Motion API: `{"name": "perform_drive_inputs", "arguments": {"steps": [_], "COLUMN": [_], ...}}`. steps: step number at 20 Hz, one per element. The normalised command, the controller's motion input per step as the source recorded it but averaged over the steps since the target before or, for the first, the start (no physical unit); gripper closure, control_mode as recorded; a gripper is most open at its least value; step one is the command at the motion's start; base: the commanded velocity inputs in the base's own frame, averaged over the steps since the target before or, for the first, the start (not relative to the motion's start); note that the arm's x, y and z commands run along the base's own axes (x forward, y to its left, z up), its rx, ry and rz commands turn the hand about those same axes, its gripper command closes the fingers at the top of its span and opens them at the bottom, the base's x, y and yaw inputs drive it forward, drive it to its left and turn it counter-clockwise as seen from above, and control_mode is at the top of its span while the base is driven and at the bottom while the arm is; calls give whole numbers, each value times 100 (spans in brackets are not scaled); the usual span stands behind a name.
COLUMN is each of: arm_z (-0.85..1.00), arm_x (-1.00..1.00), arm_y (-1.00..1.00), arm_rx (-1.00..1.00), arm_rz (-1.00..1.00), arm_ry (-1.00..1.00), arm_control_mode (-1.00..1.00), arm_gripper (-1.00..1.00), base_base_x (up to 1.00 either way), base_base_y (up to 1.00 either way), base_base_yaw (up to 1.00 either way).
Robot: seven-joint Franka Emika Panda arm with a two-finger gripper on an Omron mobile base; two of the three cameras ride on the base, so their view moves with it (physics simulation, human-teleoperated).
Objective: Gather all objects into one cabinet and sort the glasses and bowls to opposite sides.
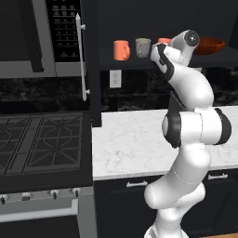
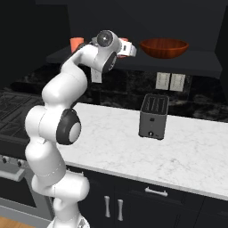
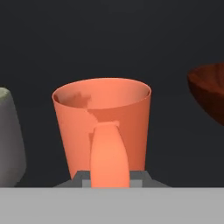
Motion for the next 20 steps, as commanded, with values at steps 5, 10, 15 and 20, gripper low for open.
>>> {"name": "perform_drive_inputs", "arguments": {"steps": [5, 10, 15, 20], "arm_z": [0, 0, 0, 0], "arm_x": [0, -1, 0, 0], "arm_y": [27, 33, 32, 31], "arm_rx": [0, 0, 0, 0], "arm_rz": [5, 4, 5, 4], "arm_ry": [0, 0, 0, 0], "arm_control_mode": [-100, -100, -100, -100], "arm_gripper": [100, 100, 100, 100], "base_base_x": [0, 0, 0, 0], "base_base_y": [0, 0, 0, 0], "base_base_yaw": [0, 0, 0, 0]}}
